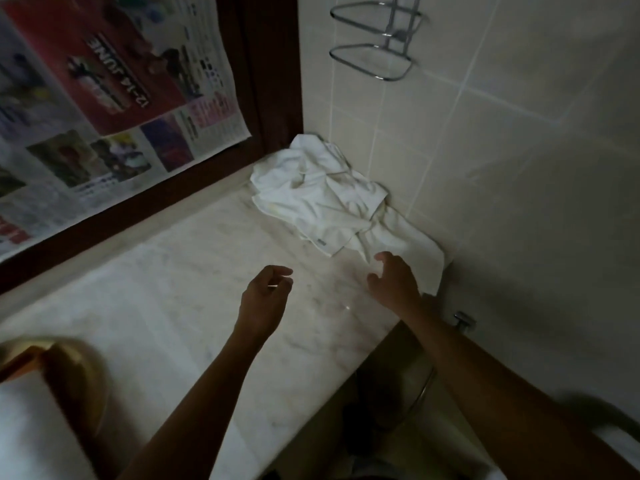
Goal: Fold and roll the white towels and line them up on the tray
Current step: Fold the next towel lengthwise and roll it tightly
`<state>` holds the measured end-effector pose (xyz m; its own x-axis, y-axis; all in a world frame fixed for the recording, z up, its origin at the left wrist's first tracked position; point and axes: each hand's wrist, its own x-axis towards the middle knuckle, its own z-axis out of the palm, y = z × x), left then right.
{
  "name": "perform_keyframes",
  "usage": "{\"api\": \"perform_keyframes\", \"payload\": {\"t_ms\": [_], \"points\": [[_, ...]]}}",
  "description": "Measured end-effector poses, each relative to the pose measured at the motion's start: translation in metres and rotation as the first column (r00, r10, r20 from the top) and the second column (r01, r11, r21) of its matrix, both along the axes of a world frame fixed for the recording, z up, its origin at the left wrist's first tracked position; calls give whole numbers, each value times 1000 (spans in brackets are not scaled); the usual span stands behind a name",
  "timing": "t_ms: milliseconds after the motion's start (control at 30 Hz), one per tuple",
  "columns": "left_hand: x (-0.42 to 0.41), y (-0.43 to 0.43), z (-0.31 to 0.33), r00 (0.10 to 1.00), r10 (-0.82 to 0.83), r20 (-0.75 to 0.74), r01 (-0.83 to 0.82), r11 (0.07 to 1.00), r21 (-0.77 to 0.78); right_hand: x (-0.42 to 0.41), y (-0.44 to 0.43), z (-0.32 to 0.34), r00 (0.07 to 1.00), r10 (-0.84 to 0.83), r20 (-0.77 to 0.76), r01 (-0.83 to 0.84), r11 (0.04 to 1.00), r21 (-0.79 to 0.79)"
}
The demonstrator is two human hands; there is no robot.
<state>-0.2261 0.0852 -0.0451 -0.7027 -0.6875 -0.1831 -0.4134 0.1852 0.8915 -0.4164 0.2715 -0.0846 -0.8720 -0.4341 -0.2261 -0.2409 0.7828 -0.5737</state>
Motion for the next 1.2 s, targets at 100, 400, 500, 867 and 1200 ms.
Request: {"api": "perform_keyframes", "payload": {"t_ms": [100, 400, 500, 867, 1200], "points": [[-28, 7, -9, 997, 58, 56, -60, 998, 22, -46, -9, -30, 988, 151, -24, -140, 960, 242], [-63, 23, -39, 971, 192, 143, -222, 946, 236, -50, -13, -37, 884, 467, 40, -467, 884, -1], [-75, 32, -42, 965, 182, 190, -259, 792, 553, -9, -12, -6, 810, 571, 136, -537, 814, -220], [-39, 32, -32, 944, 324, 62, -311, 812, 495, -38, -49, 4, 858, 513, 14, -496, 836, -237], [93, 57, -20, 897, 239, 372, -271, 962, 35, 19, -147, -25, 717, 697, -2, -678, 698, 229]]}}
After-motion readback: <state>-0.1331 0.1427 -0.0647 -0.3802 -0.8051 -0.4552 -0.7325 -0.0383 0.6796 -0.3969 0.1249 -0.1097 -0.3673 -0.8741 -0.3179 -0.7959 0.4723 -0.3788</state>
